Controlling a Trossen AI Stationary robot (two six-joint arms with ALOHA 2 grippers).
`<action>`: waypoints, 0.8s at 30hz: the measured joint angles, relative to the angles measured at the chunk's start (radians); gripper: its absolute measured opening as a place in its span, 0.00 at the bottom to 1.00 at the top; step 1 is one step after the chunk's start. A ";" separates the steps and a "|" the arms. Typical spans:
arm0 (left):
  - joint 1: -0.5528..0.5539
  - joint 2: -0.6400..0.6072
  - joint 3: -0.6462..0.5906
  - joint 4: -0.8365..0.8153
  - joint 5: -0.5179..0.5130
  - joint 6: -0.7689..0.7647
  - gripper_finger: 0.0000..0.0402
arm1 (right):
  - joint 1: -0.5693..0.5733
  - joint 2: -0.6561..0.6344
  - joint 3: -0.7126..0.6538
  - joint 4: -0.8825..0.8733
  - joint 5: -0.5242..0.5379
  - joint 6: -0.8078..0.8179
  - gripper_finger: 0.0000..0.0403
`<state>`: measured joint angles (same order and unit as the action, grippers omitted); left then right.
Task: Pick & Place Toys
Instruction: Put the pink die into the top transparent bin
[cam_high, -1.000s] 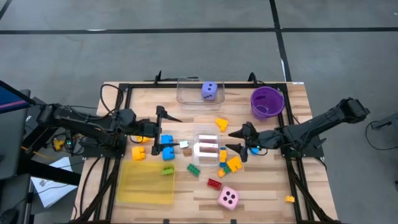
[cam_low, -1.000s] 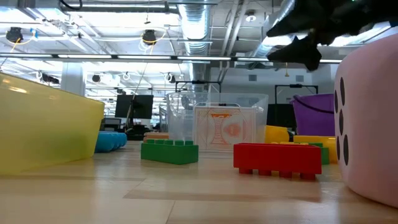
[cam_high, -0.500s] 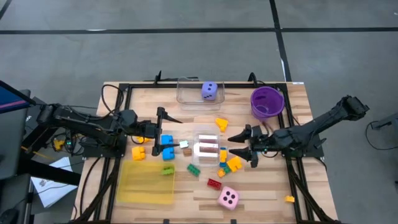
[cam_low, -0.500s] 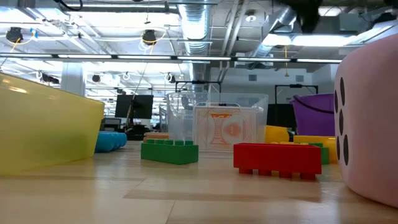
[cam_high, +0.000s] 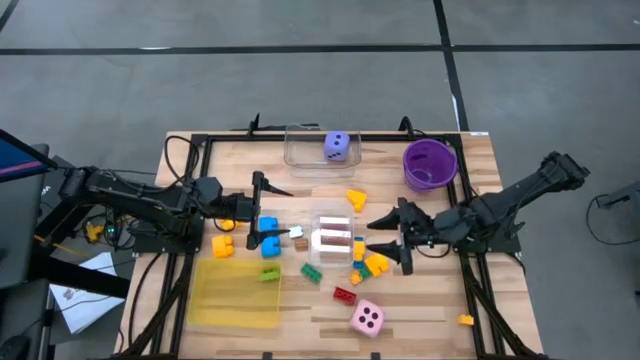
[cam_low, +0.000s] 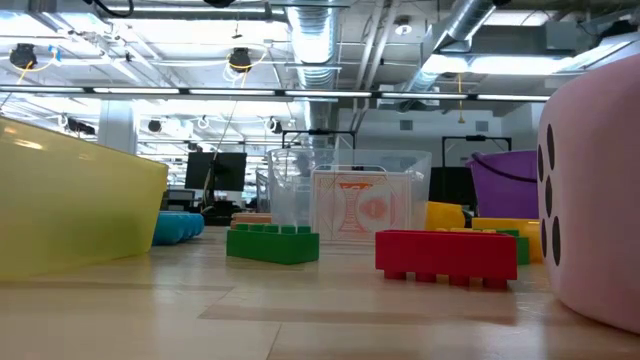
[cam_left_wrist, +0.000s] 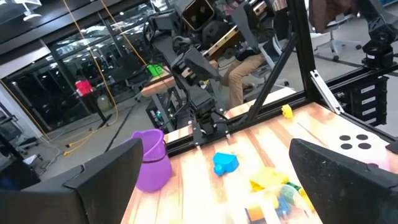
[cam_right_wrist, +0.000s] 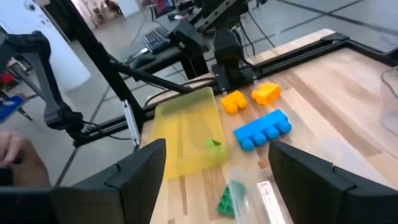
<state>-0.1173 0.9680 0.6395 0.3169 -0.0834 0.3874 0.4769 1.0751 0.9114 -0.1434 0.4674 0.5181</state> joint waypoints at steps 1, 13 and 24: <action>0.000 0.000 0.000 -0.002 0.000 0.000 1.00 | 0.004 0.003 0.004 -0.011 0.003 0.005 0.69; 0.000 0.000 0.001 -0.007 -0.004 0.000 1.00 | 0.012 0.034 0.009 -0.118 0.047 0.120 0.69; 0.000 0.000 0.001 -0.007 -0.003 -0.002 1.00 | 0.022 0.157 0.008 -0.215 -0.023 0.278 0.69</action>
<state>-0.1173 0.9684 0.6407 0.3099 -0.0864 0.3851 0.4992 1.2323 0.9195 -0.3580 0.4448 0.7959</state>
